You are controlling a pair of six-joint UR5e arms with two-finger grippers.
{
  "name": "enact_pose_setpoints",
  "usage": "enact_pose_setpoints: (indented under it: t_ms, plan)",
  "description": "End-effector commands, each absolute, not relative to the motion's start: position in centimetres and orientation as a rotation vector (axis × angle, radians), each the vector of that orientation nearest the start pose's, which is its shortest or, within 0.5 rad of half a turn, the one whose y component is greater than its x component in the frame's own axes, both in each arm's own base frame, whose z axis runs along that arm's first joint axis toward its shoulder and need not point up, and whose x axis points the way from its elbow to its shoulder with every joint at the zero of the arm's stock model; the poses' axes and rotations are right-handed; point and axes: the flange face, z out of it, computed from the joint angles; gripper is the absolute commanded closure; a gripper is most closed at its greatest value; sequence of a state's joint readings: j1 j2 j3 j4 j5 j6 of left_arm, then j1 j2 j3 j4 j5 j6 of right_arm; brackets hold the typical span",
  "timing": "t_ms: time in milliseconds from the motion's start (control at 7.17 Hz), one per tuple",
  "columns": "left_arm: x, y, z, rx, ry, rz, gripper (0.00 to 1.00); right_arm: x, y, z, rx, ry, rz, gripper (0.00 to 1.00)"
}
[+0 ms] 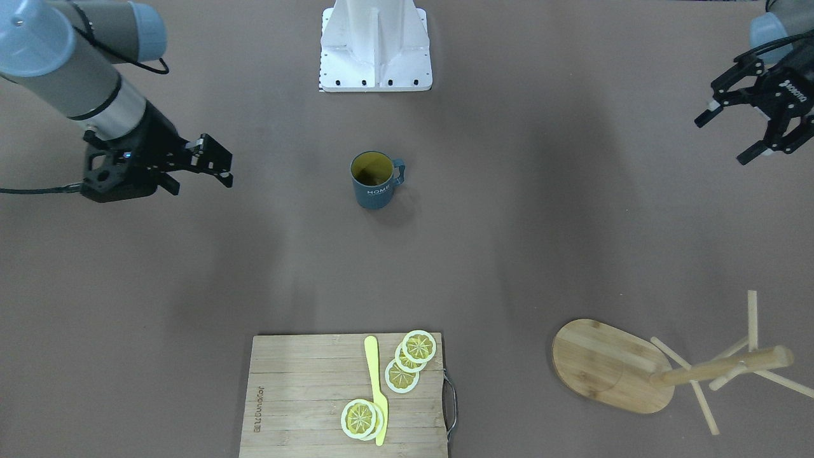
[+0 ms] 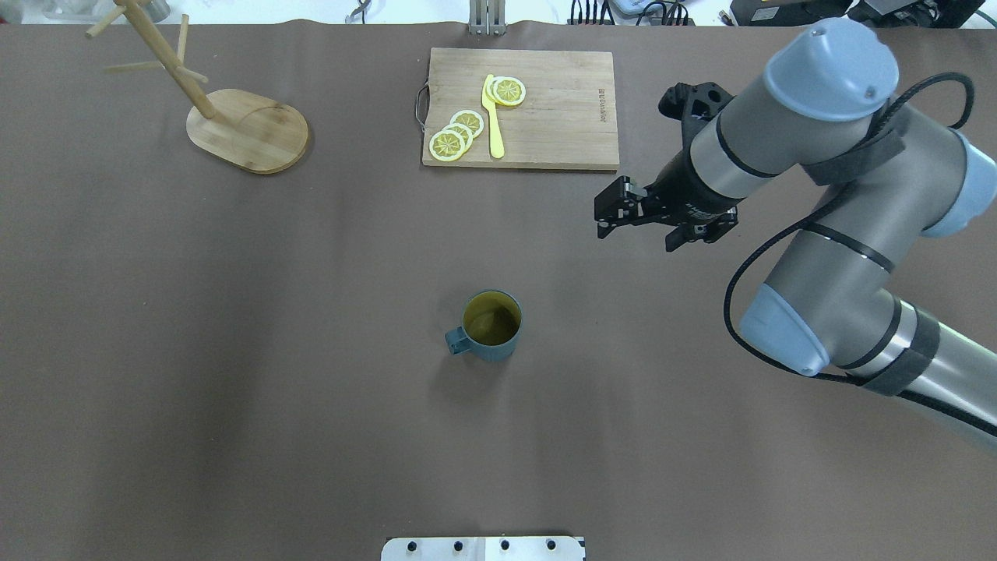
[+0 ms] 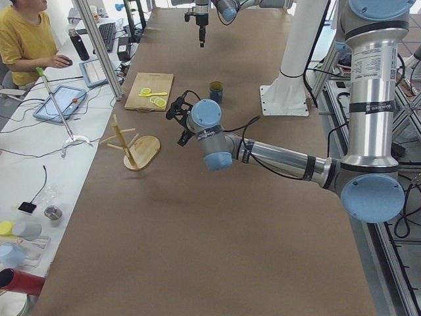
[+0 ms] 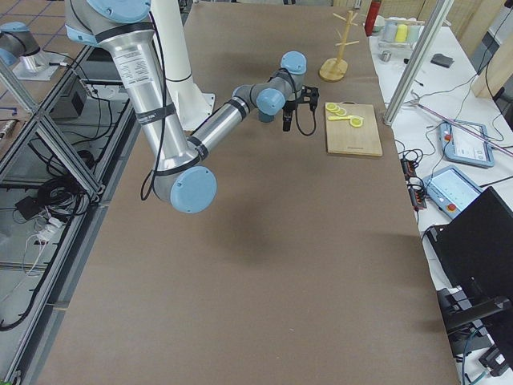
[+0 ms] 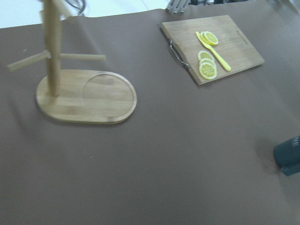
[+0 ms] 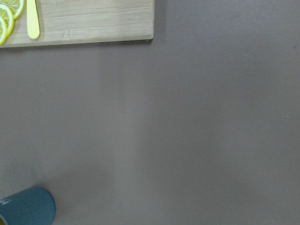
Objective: Hang cup on storage rack
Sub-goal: 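Open the right gripper and withdraw it while the left arm reaches toward the mug, then close the left gripper on the teal mug's handle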
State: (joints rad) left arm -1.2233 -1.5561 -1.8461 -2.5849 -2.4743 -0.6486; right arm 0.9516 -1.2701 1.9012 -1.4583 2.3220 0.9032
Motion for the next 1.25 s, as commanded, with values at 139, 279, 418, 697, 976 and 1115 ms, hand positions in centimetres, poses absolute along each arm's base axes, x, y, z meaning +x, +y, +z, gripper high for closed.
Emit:
enact_pose_setpoints:
  t_ms: [139, 279, 418, 697, 976, 1115]
  plan:
    - [25.0, -42.3, 34.6, 0.769, 1.245, 0.454, 0.07, -17.7, -51.9, 42.5, 0.074, -0.928, -0.082, 0.0]
    - [30.4, -40.5, 33.3, 0.813, 1.235, 0.458, 0.07, -15.6, -52.6, 44.7, 0.066, -0.91, -0.064, 0.0]
    - [35.2, -37.9, 32.3, 0.834, 1.238, 0.473, 0.08, -13.6, -51.4, 47.9, 0.052, -0.88, -0.045, 0.0]
    - [41.9, -35.8, 30.6, 0.8, 1.283, 0.539, 0.09, -10.4, -50.6, 50.3, 0.046, -0.882, -0.031, 0.0]
    - [47.1, -37.7, 28.1, 0.805, 1.303, 0.554, 0.13, -9.3, -50.4, 50.7, 0.048, -0.879, -0.011, 0.0]
    - [48.1, -37.5, 28.2, 0.795, 1.301, 0.562, 0.18, -9.1, -50.3, 51.1, 0.044, -0.872, -0.005, 0.0]
